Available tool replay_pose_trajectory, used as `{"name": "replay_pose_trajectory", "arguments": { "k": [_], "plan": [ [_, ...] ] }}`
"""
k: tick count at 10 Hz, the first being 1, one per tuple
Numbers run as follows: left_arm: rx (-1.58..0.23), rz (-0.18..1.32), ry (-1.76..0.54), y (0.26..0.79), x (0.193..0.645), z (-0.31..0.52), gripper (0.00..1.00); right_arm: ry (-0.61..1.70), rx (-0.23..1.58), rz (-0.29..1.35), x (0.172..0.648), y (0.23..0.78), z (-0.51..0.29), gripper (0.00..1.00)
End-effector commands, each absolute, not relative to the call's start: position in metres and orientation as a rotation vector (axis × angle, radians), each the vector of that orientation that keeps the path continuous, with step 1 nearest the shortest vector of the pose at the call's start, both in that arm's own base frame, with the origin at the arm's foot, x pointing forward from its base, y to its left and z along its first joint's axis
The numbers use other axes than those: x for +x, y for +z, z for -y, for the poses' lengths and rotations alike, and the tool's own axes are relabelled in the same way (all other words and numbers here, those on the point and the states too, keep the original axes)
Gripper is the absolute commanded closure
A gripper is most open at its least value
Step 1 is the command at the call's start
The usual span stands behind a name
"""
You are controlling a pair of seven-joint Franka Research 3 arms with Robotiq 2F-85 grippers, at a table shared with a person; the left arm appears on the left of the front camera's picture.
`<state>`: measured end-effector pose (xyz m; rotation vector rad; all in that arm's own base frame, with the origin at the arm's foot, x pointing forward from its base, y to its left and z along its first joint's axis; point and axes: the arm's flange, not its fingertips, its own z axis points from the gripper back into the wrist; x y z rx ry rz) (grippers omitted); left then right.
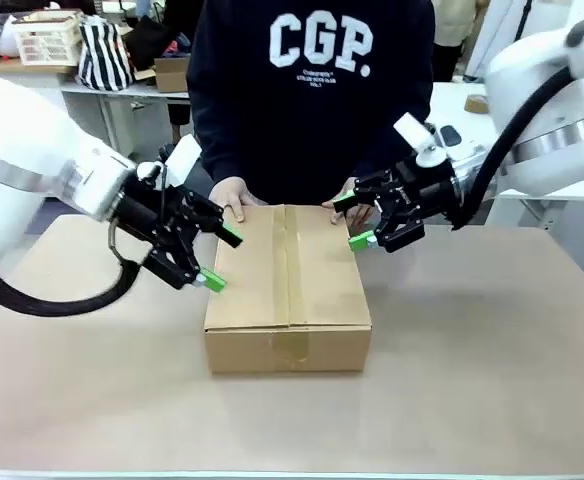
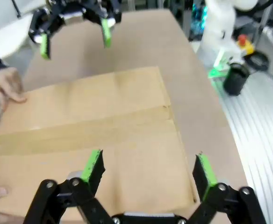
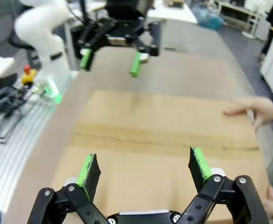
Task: Pack the gift set into the box.
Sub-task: Press and hold the closed box until the human finishes sealing it.
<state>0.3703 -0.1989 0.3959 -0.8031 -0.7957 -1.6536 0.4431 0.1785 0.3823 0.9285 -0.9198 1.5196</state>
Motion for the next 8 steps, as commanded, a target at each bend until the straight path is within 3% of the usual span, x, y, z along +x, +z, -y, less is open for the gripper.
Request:
{"name": "replay_pose_trajectory", "arguments": {
  "k": [1,2,3,5,6,8],
  "plan": [
    [-1.038,0.805,-1.396,0.380,0.391,0.205,0.00,1.429,0.868,0.960,0.448,0.372,-0.180,0.00],
    [-1.102,0.739,-1.262,0.402,0.398,0.190,0.00,1.520,0.929,0.920,0.443,0.382,-0.179,0.00],
    [-0.911,0.778,-1.557,0.373,0.377,0.203,0.00,1.520,0.929,0.920,0.443,0.382,-0.179,0.00],
    [-1.018,0.743,-1.431,0.370,0.391,0.198,0.00,1.487,0.912,0.912,0.449,0.367,-0.176,0.00],
    [-0.823,0.891,-1.390,0.359,0.402,0.207,0.00,1.504,0.896,0.909,0.459,0.355,-0.194,0.00],
    [-0.788,1.009,-1.383,0.344,0.405,0.211,0.00,1.458,0.892,0.935,0.461,0.337,-0.205,0.00]
  ]
}}
